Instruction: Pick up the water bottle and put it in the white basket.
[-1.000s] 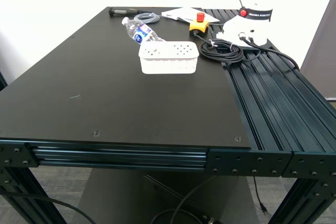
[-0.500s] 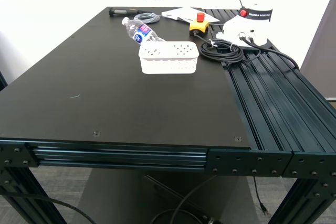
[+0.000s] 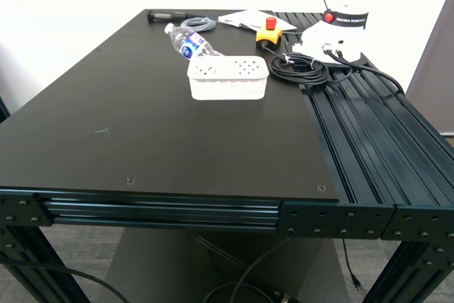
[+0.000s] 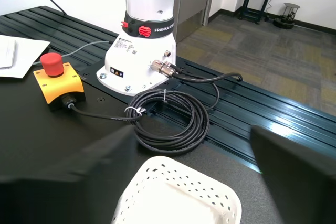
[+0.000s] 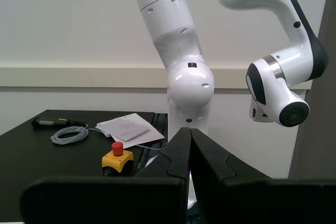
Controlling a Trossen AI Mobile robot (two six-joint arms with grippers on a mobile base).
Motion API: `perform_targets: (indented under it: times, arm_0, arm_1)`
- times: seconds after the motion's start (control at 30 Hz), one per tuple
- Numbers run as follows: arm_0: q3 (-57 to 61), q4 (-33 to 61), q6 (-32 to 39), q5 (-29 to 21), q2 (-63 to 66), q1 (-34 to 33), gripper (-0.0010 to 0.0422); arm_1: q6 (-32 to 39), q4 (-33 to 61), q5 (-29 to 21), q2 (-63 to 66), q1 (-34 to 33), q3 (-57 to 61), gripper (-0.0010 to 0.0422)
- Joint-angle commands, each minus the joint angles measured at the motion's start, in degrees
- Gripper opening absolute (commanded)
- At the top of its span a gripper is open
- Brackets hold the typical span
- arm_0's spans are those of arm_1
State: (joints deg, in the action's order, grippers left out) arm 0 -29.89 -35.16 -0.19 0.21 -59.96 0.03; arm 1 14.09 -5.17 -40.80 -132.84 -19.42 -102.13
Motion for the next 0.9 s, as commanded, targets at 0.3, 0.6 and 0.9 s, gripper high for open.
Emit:
perform_targets:
  times: [0.3,0.6,0.9]
  arm_0:
    - [-0.07,-0.2,0.15,-0.07,0.02,0.02,0.0001]
    - [-0.07,-0.2,0.13,-0.07,0.02,0.02,0.0001]
    - [-0.07,-0.2,0.15,-0.07,0.02,0.02,0.0001]
  arm_1:
    - [-0.37,-0.09,-0.13,0.02,0.0,-0.09,0.0086]
    - [-0.37,-0.09,-0.13,0.02,0.0,-0.09,0.034]
    - [-0.17,-0.09,-0.13,0.02,0.0,-0.09,0.0091]
